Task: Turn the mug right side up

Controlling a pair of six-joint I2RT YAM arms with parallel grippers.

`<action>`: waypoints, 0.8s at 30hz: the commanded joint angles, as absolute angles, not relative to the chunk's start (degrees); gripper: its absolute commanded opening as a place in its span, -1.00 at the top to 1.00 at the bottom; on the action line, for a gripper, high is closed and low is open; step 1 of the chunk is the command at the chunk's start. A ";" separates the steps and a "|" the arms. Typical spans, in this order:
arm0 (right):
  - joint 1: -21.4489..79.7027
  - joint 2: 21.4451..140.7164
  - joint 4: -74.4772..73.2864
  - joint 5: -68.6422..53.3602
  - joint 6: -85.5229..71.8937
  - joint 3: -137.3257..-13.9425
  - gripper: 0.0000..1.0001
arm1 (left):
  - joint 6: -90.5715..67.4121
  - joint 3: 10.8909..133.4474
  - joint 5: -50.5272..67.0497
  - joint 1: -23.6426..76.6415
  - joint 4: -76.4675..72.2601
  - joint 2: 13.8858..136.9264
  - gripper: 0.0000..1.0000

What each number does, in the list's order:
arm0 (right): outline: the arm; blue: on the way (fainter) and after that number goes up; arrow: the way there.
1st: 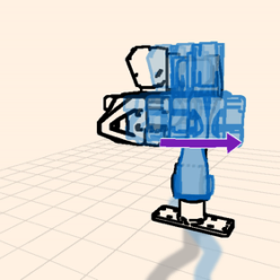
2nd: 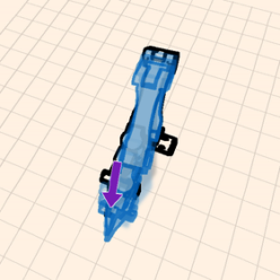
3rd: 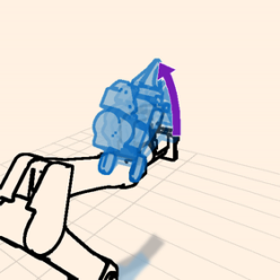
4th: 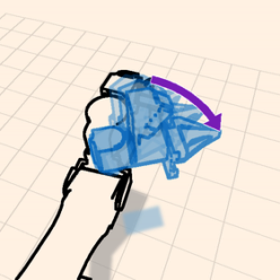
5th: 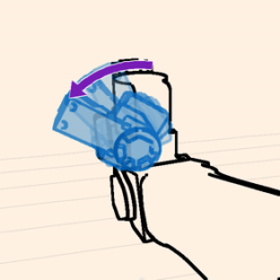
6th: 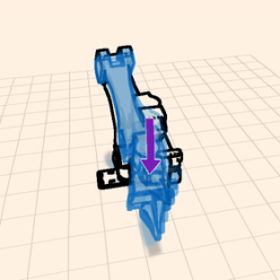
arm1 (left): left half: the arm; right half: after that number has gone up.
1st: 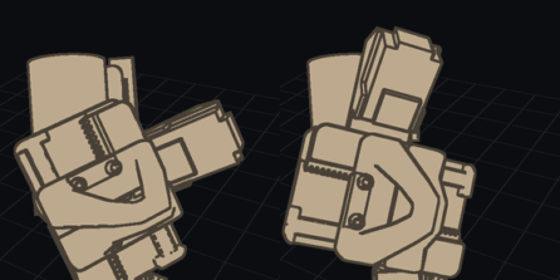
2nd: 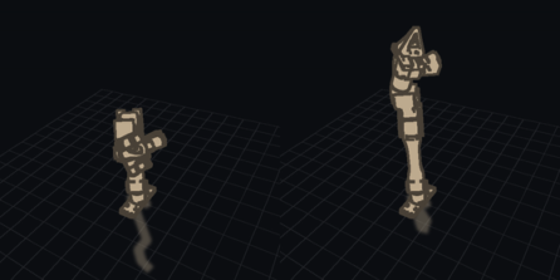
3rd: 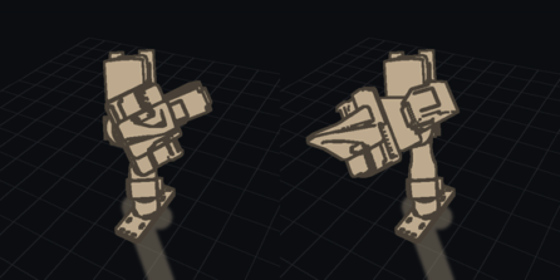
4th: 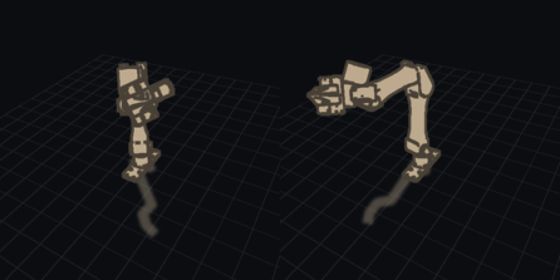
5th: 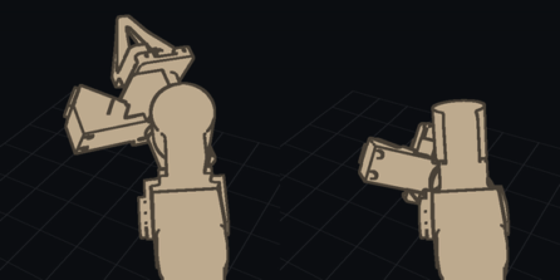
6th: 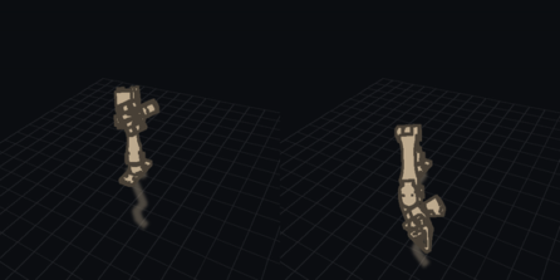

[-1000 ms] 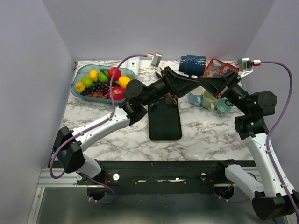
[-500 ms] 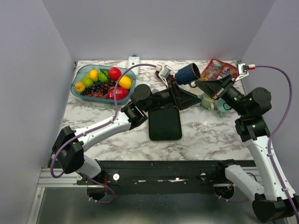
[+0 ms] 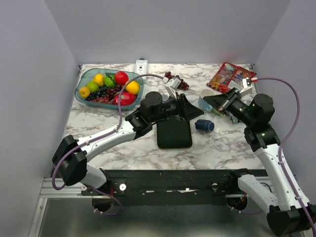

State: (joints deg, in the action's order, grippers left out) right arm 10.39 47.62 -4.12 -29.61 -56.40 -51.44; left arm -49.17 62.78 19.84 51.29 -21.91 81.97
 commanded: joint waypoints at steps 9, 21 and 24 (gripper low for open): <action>10.55 51.41 -40.93 -2.91 -40.26 -51.95 0.99 | -40.87 63.19 13.80 50.89 -8.97 87.18 -0.40; 10.55 51.24 -42.45 8.61 -37.09 -45.88 -0.25 | -37.18 65.83 15.47 50.80 -5.36 93.33 -0.77; 10.55 52.12 -43.59 10.54 -38.32 -45.97 -0.31 | -36.65 67.06 16.17 50.80 -6.41 95.79 -0.87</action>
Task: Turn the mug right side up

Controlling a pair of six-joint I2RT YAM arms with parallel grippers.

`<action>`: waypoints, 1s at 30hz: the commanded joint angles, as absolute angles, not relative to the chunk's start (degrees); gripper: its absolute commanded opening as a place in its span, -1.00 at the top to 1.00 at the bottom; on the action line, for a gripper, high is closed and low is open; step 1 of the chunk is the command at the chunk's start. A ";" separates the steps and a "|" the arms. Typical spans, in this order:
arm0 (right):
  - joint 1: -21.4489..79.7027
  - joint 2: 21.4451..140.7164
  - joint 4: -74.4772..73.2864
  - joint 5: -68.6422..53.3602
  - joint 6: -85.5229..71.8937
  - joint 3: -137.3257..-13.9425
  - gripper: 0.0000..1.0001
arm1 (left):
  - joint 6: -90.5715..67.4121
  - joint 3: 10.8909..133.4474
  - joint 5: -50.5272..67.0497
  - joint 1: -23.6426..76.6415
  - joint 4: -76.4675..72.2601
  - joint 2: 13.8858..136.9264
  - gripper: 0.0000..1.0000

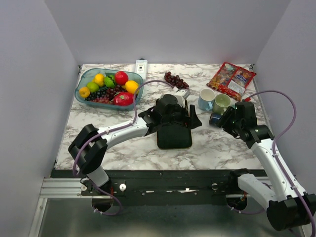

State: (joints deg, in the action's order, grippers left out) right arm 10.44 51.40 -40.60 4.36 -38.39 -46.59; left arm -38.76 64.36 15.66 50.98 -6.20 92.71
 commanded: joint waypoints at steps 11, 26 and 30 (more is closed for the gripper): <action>10.37 47.73 -50.27 16.44 -40.87 -48.25 -0.43 | -39.19 76.80 17.76 50.80 -18.89 111.87 -0.96; 10.46 40.87 -58.62 16.17 -40.78 -49.66 -0.45 | -41.04 92.71 13.62 51.77 -22.85 130.51 -0.71; 10.46 39.64 -60.99 17.22 -40.43 -50.18 -0.45 | -41.48 95.80 14.15 52.21 -21.71 133.67 -0.47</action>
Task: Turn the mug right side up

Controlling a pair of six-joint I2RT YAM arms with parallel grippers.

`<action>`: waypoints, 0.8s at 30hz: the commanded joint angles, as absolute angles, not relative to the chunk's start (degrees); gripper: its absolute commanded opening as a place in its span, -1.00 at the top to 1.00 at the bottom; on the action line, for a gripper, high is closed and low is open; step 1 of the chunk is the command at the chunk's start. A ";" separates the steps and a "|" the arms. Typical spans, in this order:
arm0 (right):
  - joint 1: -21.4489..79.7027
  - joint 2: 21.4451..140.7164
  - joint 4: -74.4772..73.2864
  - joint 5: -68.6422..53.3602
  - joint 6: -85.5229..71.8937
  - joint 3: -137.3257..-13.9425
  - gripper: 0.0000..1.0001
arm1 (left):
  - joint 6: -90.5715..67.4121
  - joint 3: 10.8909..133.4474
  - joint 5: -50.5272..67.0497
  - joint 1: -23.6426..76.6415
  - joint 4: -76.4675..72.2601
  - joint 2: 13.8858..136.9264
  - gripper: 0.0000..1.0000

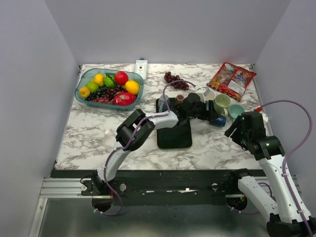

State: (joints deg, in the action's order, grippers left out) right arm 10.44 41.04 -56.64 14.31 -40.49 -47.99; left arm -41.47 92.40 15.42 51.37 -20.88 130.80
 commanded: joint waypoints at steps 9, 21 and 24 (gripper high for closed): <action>10.46 37.35 -63.63 17.58 -40.43 -51.68 -0.45 | -42.19 98.96 12.92 54.05 -17.32 136.40 -0.13; 10.37 36.39 -63.72 15.47 -40.52 -52.29 -0.45 | -39.48 97.12 13.36 54.49 -15.91 133.08 1.00; 10.37 36.56 -63.37 14.50 -40.26 -53.08 -0.45 | -35.27 93.70 14.76 54.58 -15.03 129.13 1.00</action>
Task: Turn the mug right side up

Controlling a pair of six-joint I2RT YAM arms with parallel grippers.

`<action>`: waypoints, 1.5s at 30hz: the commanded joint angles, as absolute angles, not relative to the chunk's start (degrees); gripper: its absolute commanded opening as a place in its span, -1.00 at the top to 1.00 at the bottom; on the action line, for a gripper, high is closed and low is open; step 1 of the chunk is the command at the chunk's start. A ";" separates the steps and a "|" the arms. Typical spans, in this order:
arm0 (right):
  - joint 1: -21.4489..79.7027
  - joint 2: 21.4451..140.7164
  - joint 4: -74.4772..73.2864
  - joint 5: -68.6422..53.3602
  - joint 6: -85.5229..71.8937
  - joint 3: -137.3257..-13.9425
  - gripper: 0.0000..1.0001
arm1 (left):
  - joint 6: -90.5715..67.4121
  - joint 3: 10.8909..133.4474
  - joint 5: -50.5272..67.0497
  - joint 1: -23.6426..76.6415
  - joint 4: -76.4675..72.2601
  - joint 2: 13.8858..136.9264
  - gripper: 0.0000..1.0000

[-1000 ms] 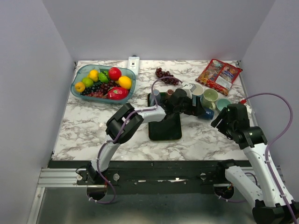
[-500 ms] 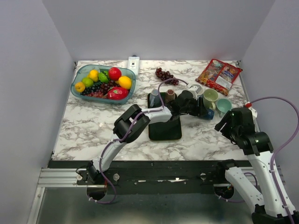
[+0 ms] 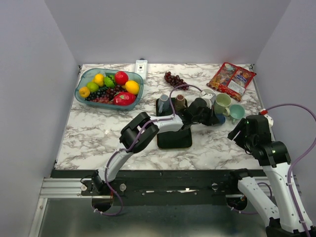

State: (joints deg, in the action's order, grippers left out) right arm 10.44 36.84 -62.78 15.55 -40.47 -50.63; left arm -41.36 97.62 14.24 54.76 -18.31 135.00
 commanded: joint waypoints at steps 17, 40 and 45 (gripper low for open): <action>10.46 37.97 -39.75 -20.51 -29.80 -55.38 -0.58 | -3.79 80.15 32.51 54.76 21.42 91.42 1.00; 12.92 49.22 11.24 -72.24 -43.59 -54.40 -0.82 | 5.36 90.17 49.04 54.84 42.11 73.13 1.00; 17.48 51.24 10.47 -72.34 -43.51 -55.02 -0.77 | 5.27 91.84 50.01 54.76 40.52 74.17 1.00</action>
